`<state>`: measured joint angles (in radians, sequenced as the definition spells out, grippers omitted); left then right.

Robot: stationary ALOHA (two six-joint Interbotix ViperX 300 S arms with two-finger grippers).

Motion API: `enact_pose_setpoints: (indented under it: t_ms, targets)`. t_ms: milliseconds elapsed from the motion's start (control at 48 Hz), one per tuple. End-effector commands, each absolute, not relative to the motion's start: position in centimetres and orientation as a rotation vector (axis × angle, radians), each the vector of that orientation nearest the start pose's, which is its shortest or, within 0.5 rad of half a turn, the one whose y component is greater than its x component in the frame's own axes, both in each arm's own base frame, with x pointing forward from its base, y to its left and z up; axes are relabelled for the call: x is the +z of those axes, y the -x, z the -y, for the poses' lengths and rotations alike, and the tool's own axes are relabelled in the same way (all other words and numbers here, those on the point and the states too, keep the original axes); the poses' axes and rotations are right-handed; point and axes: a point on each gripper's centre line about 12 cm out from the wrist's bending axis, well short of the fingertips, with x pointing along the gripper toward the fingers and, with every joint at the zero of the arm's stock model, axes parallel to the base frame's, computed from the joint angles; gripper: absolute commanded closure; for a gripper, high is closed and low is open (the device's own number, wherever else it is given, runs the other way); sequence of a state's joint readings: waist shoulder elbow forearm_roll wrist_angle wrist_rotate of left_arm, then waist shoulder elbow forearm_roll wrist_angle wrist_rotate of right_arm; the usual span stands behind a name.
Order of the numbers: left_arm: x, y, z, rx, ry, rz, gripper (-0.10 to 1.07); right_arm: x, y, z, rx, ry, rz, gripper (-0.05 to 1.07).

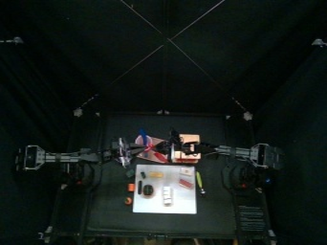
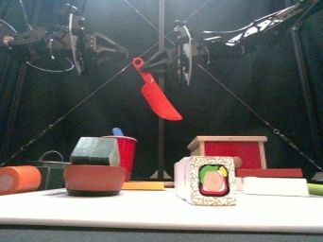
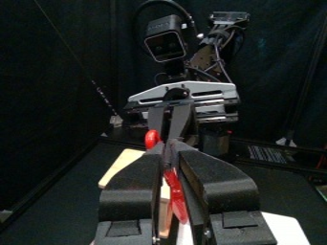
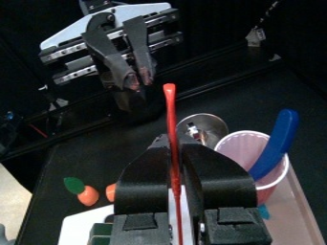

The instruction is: Cut the white sushi roll

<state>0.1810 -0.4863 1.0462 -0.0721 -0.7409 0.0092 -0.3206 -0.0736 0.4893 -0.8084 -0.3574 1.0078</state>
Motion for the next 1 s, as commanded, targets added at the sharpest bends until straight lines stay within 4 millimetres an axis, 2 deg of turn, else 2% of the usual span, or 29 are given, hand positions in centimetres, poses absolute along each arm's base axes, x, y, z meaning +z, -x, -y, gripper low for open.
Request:
enact_pose_setpoints:
  t_ms: [0, 292, 438, 750, 896, 979]
  targets:
    - [28.3, -27.8, -5.6, 0.221, 0.030, 0.192, 0.41, 31.9, -40.6, 11.0, -0.092, -0.265, -0.077, 0.70]
    - [25.2, -29.1, -5.6, 0.214, 0.033, 0.078, 0.37, 33.2, -39.8, 14.5, -0.209, -0.426, 0.010, 0.70]
    - [24.1, -29.5, -5.8, 0.225, 0.044, 0.033, 0.31, 32.9, -39.2, 15.9, -0.271, -0.546, 0.044, 0.70]
    - [23.3, -31.5, -5.9, 0.214, 0.000, -0.045, 0.14, 32.4, -39.5, 18.5, -0.359, -0.724, 0.113, 0.70]
    - [22.3, -31.2, -6.0, 0.209, -0.110, -0.117, 0.08, 32.3, -39.5, 18.8, -0.364, -0.746, 0.133, 0.70]
    - [21.8, -30.9, -6.3, 0.232, -0.104, -0.131, 0.07, 32.6, -39.5, 18.7, -0.349, -0.734, 0.149, 0.70]
